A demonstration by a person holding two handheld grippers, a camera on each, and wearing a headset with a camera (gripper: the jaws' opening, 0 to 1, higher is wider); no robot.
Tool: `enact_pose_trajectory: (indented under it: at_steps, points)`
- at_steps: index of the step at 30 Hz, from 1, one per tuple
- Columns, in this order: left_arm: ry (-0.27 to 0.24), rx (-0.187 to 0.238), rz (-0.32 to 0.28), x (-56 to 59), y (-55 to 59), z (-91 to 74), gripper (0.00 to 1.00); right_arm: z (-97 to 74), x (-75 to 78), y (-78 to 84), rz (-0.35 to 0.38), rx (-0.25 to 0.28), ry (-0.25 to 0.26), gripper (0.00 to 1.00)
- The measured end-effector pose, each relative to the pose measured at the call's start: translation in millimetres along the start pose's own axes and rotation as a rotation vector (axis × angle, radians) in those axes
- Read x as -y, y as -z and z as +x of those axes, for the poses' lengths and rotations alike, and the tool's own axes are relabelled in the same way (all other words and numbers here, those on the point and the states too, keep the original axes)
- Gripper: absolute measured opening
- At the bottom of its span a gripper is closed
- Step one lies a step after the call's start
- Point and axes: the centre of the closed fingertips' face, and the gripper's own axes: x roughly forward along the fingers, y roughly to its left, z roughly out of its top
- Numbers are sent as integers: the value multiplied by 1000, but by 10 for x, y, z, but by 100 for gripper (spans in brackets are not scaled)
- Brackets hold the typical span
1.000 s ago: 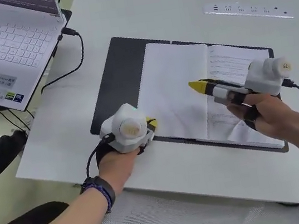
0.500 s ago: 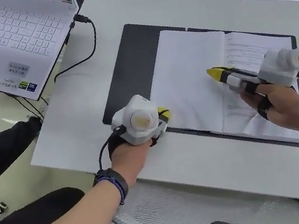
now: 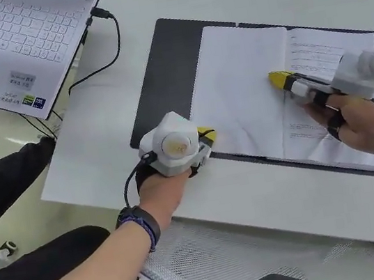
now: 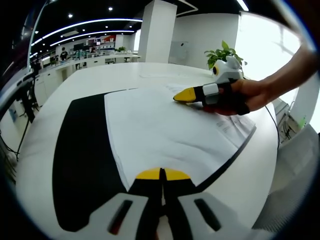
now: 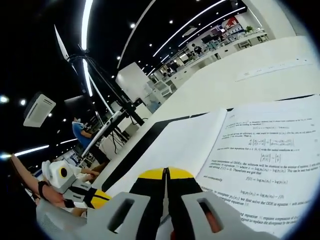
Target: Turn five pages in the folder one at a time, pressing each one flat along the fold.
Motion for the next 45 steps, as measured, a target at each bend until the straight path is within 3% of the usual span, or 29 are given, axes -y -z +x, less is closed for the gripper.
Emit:
enact_pose_trajectory:
  at_steps: [6, 15, 18, 24, 27, 30, 38, 45]
  points:
    - [6, -10, 9, 0, 1, -2, 0, 31, 68, -63, 18, 27, 12, 0]
    - [8, -17, 14, 7, -7, -27, 0, 146, 319, -289, 71, 115, 89, 0]
    - [13, -16, 10, 6, -11, -33, 0, 179, 489, -388, 103, 161, 119, 0]
    - [16, -14, 7, 5, -14, -37, 0, 237, 647, -499, 121, 197, 145, 0]
    - [17, -12, 5, 4, -16, -39, 0, 275, 735, -544, 123, 204, 152, 0]
    - [19, -12, 4, 1, -15, -34, 0, 306, 730, -582, 116, 198, 153, 0]
    - [16, -11, 2, -1, -16, -35, 0, 416, 971, -724, 124, 208, 172, 0]
    - [17, -14, 5, 0, -12, -37, 0, 433, 1029, -733, 137, 222, 184, 0]
